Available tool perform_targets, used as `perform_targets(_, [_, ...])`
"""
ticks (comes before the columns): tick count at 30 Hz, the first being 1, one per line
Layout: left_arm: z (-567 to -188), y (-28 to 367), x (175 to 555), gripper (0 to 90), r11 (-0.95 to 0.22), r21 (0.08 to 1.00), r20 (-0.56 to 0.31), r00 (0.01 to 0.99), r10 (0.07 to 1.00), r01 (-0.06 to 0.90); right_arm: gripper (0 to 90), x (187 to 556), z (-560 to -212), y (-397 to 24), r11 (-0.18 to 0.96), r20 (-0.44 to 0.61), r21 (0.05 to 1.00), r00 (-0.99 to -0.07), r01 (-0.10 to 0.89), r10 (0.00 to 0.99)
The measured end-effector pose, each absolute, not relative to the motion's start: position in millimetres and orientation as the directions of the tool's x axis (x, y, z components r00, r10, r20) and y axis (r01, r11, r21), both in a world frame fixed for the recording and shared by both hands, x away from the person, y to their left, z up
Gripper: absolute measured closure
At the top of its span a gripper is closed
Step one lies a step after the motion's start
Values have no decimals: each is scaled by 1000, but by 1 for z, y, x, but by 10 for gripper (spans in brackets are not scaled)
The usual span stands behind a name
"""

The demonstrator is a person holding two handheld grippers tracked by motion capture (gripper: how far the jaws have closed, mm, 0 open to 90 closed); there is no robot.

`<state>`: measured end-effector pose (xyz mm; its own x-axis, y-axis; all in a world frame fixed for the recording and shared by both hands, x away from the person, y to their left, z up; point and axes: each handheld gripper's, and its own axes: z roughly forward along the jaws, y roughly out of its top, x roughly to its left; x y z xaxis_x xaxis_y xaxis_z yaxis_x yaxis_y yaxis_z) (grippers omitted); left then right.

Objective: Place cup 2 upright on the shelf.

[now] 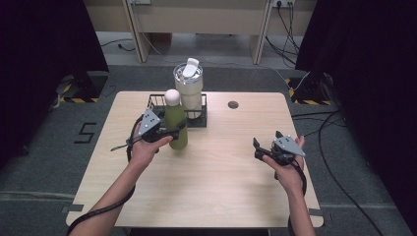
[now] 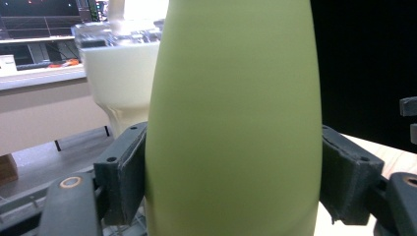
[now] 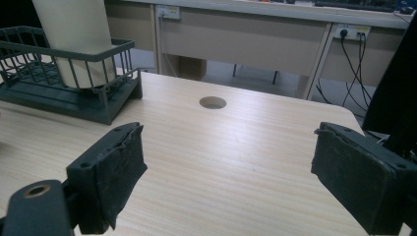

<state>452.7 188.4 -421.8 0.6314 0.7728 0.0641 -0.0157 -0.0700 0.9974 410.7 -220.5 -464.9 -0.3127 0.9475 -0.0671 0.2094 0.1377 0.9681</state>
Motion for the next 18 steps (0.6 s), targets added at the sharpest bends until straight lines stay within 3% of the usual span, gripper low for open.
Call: perform_targets(18, [-408,207,463,232,-69,997,75,579,812,-32,126,411,-465,-221,139,-68,967,-311,211,948])
